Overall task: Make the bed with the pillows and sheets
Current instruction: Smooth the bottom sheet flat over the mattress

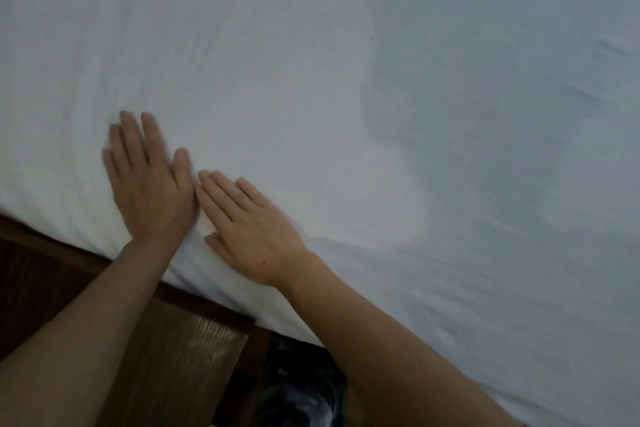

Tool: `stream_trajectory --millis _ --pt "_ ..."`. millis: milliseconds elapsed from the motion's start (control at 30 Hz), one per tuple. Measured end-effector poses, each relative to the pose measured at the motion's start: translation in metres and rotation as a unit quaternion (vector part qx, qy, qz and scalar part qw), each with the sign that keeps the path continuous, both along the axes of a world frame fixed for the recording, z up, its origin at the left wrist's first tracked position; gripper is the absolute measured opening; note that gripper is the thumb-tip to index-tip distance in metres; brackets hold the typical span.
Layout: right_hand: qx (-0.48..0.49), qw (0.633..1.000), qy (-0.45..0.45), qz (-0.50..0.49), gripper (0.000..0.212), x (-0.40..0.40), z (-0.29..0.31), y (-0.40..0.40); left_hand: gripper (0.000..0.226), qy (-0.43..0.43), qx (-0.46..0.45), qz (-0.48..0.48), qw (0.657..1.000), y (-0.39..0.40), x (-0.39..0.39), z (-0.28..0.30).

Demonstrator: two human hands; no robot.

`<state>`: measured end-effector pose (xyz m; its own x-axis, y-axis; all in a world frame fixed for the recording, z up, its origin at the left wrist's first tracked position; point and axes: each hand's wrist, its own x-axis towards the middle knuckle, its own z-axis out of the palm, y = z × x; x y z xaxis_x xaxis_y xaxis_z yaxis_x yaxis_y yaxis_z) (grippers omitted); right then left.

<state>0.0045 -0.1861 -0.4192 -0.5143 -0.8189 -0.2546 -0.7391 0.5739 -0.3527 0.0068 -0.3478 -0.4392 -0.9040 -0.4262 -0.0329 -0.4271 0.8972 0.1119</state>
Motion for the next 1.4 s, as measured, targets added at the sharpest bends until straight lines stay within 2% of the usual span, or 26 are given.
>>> stream_trajectory --millis 133,200,300,433,533,633,733,800,900,967,1067,1167,1233,1400 --pt "-0.102 0.99 -0.005 -0.092 0.057 0.018 0.013 0.054 0.063 0.018 0.047 0.098 0.994 0.026 -0.003 0.009" --pt "-0.15 0.978 -0.003 -0.147 0.055 0.023 0.016 0.093 0.062 0.037 0.067 0.101 0.992 0.056 -0.006 0.016" --pt "-0.167 0.952 0.031 -0.254 0.052 0.013 0.013 0.175 0.059 0.04 0.086 -0.009 0.995 0.122 -0.011 0.024" --pt "-0.101 0.915 0.1 -0.378 0.052 -0.009 0.0 0.321 0.057 0.032 0.102 -0.175 0.979 0.23 -0.029 0.024" --pt "-0.027 0.885 0.12 -0.45 0.053 -0.025 -0.002 0.424 0.056 0.013 0.106 -0.298 0.949 0.316 -0.048 0.021" --pt "0.028 0.882 0.111 -0.458 0.057 -0.03 -0.004 0.492 0.056 0.005 0.109 -0.398 0.911 0.39 -0.061 0.016" --pt "0.046 0.892 0.094 -0.439 0.061 -0.013 -0.015 0.505 0.054 -0.008 0.101 -0.449 0.888 0.434 -0.05 0.006" --pt "0.034 0.9 0.11 -0.42 0.061 0.019 -0.022 0.485 0.056 -0.024 0.09 -0.441 0.893 0.437 -0.019 -0.002" --pt "-0.024 0.933 0.077 -0.349 0.058 0.102 -0.024 0.436 0.061 -0.057 0.079 -0.409 0.907 0.415 0.062 -0.006" --pt "-0.042 0.953 0.049 -0.296 0.054 0.168 -0.022 0.411 0.059 -0.084 0.076 -0.429 0.896 0.394 0.122 -0.005" --pt "-0.02 0.967 0.011 -0.255 0.054 0.235 -0.021 0.39 0.055 -0.125 0.069 -0.472 0.87 0.361 0.185 0.0" --pt "-0.042 0.959 -0.024 -0.278 0.054 0.247 -0.009 0.39 0.058 -0.121 0.102 -0.502 0.85 0.349 0.192 0.012" --pt "-0.081 0.947 -0.019 -0.311 0.053 0.232 0.0 0.402 0.055 -0.094 0.114 -0.508 0.849 0.36 0.173 0.021" --pt "-0.092 0.875 0.087 -0.467 0.054 0.114 0.005 0.485 0.057 -0.033 0.109 -0.451 0.885 0.45 0.057 0.026"
